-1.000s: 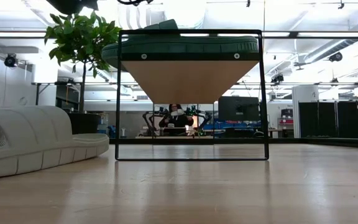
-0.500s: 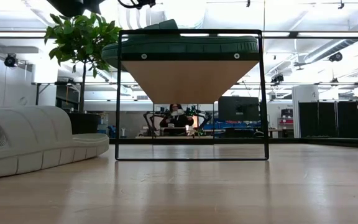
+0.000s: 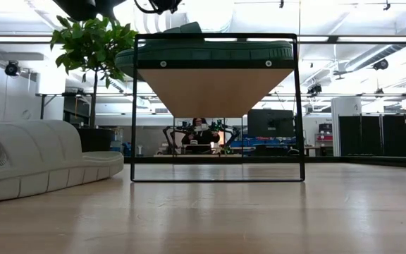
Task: Pick and place slides into the shelf
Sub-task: Put the green slipper on the shelf
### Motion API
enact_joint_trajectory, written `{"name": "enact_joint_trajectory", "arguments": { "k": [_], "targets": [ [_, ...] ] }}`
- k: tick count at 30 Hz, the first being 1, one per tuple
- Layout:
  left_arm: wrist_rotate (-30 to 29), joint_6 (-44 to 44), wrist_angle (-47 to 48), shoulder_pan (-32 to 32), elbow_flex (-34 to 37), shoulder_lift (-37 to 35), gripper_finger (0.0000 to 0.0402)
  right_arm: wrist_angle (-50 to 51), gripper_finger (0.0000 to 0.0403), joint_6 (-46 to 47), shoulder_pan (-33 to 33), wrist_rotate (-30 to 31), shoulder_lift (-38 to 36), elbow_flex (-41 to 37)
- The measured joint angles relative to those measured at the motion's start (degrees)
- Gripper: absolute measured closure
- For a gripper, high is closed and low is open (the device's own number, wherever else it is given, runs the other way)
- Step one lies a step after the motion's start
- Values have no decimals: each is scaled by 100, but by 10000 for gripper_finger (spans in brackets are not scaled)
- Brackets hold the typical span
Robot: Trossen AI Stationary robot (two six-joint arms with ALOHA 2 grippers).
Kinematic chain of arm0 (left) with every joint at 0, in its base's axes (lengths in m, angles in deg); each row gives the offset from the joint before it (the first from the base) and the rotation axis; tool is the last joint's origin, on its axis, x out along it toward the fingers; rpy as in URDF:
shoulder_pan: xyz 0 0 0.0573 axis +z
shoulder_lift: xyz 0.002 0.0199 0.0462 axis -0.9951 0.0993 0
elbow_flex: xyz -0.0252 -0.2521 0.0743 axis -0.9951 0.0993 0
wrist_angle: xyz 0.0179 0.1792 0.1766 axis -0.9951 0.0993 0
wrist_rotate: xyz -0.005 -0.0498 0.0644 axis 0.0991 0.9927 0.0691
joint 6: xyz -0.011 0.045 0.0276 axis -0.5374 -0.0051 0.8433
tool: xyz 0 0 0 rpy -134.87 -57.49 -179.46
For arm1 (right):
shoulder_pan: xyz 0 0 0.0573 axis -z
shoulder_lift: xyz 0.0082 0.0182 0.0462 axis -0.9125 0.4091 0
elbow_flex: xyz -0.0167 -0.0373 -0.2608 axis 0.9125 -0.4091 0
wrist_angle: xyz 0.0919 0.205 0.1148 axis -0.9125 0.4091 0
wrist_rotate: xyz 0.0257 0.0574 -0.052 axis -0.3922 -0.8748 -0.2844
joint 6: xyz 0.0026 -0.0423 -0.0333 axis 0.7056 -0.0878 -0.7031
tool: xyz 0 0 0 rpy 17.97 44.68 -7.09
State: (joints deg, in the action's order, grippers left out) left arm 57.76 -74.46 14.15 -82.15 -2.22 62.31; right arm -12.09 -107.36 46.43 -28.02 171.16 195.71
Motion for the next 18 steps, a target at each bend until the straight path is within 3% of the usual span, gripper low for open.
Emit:
{"name": "enact_joint_trajectory", "arguments": {
  "k": [18],
  "targets": [
    [-131, -173, 190, 11, 0, 0, 206, 22, 394, -314, -1, -27, 151, -56]
  ]
}}
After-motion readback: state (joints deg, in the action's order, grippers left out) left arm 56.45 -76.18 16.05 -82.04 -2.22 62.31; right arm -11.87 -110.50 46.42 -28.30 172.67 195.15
